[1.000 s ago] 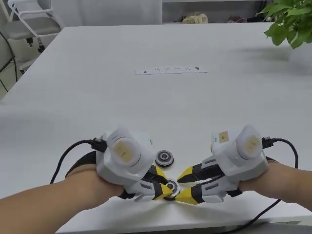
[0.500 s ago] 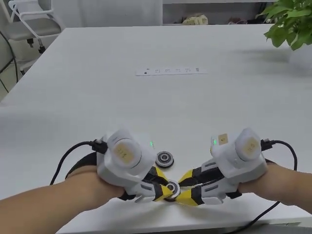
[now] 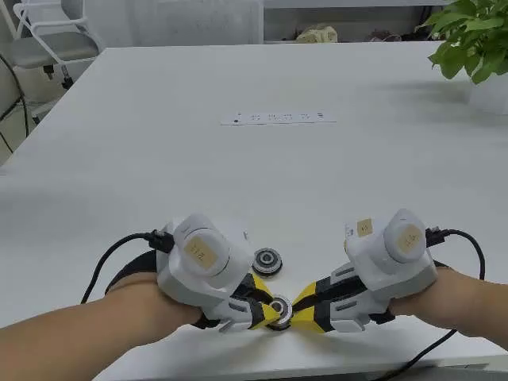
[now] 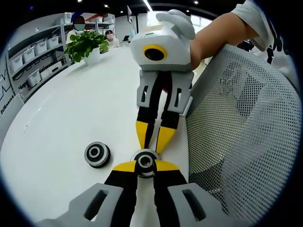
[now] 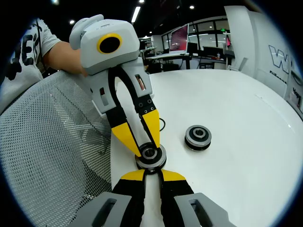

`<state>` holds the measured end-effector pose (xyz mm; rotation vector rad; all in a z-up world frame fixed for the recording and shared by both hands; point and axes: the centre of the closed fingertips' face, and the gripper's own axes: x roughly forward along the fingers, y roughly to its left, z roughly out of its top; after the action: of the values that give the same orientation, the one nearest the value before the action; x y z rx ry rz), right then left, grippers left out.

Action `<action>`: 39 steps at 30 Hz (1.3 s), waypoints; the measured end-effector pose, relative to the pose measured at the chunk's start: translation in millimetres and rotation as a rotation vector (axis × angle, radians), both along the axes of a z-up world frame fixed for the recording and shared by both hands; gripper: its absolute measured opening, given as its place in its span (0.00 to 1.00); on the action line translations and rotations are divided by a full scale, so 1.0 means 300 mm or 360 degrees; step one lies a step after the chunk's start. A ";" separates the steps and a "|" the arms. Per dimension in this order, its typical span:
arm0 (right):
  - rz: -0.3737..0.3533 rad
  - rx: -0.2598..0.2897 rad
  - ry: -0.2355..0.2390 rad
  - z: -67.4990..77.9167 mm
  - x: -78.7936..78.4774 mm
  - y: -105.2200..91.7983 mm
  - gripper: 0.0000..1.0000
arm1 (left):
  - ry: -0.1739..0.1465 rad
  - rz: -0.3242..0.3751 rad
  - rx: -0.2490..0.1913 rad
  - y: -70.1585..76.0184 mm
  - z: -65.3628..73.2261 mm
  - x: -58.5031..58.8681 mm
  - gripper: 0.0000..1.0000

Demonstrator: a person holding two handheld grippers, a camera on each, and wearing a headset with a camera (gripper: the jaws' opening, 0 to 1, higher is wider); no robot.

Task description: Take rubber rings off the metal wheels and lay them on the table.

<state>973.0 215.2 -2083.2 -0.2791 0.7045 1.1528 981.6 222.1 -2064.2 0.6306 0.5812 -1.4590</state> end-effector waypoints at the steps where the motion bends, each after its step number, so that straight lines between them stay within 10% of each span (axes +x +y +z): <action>1: 0.0000 -0.0001 0.0002 0.000 0.000 0.000 0.07 | 0.0000 0.0000 0.0000 0.000 0.000 0.000 0.07; 39: -0.0111 0.0015 0.0088 -0.002 0.010 -0.008 0.00 | -0.0009 -0.0002 0.0005 0.000 0.000 -0.002 0.06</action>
<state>975.9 212.7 -2083.9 -0.2139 0.7516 1.1006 980.9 222.0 -2064.1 0.6372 0.5792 -1.4572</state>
